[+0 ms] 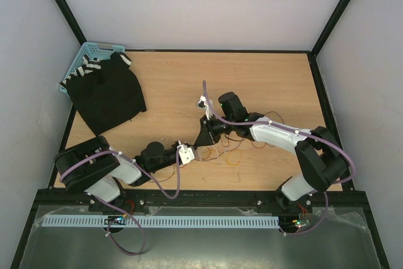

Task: Zip-tie the wires
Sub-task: Tie the cable at the center of the board.

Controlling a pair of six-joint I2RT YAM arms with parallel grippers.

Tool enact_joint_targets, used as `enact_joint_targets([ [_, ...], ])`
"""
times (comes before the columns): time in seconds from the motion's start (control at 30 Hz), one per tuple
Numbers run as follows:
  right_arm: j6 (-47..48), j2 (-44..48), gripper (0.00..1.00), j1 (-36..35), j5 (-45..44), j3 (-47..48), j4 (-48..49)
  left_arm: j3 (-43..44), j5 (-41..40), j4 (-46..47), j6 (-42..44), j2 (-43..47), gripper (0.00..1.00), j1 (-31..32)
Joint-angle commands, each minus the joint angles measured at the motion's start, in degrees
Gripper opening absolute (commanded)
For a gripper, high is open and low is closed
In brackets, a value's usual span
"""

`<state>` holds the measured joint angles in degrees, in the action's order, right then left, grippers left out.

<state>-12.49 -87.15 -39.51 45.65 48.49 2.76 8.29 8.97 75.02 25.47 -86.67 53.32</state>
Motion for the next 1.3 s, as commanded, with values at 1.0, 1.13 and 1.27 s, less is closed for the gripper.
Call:
enact_joint_targets([
  [1.0,0.16,-2.32,0.00,0.81,-3.20,10.38,-0.74,0.47,-4.41,1.00,-0.25,2.43,0.00,5.18],
  [1.13,0.64,-2.16,0.00,1.09,-3.59,10.99,-1.52,0.22,-5.80,1.00,-0.42,2.31,0.00,5.22],
  [1.27,1.19,-1.63,0.00,1.10,-3.92,11.01,-2.19,0.23,-6.60,1.05,-0.72,2.19,0.00,5.22],
])
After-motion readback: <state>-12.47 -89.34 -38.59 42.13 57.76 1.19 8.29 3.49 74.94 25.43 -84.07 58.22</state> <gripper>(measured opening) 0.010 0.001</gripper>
